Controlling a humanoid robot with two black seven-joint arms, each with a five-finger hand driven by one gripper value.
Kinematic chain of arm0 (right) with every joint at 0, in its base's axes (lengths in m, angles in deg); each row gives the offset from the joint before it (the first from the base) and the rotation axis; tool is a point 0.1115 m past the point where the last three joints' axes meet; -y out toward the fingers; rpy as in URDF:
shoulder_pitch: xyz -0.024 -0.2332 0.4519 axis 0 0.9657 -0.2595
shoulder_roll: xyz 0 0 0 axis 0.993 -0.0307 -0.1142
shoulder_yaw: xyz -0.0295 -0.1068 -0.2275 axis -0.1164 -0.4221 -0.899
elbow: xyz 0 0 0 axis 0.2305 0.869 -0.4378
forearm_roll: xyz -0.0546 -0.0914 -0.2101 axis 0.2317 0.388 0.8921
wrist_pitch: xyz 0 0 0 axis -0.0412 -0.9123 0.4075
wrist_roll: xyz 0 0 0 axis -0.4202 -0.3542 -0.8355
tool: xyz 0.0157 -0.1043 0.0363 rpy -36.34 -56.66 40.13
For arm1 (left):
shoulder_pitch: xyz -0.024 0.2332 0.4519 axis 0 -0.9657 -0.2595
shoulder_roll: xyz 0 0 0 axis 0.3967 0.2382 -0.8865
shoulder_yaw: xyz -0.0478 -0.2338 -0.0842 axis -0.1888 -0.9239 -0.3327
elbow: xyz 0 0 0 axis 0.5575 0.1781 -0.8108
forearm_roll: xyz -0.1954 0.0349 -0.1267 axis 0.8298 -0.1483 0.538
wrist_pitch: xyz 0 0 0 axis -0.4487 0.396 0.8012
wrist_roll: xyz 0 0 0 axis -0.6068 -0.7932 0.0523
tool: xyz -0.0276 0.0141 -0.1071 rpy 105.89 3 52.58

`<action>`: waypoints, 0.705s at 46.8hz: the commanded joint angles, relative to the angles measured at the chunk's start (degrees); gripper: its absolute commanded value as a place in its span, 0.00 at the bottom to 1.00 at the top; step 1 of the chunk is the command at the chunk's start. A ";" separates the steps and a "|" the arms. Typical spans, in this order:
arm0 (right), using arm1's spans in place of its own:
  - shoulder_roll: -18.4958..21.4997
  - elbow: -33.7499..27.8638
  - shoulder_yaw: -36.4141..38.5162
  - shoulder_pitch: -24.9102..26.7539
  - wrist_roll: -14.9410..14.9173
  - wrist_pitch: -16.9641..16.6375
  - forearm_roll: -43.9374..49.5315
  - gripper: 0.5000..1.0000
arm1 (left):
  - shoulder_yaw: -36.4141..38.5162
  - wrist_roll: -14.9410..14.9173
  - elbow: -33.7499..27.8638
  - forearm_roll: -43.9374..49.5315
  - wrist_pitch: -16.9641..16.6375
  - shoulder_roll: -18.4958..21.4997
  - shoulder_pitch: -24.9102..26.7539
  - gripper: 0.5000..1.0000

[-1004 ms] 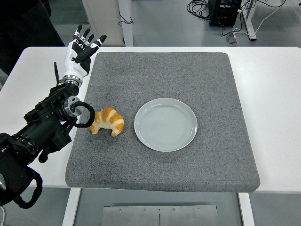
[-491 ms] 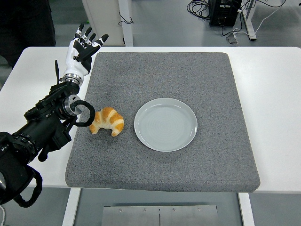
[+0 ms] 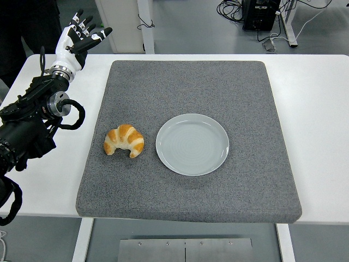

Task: Place the bread on the plate

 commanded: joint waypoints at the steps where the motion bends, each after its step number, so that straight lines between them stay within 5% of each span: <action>1: 0.00 -0.03 0.01 0.01 -0.01 0.00 0.00 1.00 | 2.68 -0.02 -1.56 -1.13 -0.16 2.07 0.86 0.93; 12: 0.00 -0.03 0.01 0.01 0.08 0.00 0.00 1.00 | 12.00 -0.11 -8.85 -4.55 -0.33 7.78 4.46 0.93; 26: 0.00 -0.03 0.01 0.10 0.08 0.00 0.00 1.00 | 22.99 -0.29 -10.43 -6.75 -1.21 9.80 8.50 0.93; 33: 0.00 -0.03 0.01 0.01 -0.01 0.00 0.00 1.00 | 25.89 -0.46 -18.25 -11.14 -1.39 14.99 10.96 0.87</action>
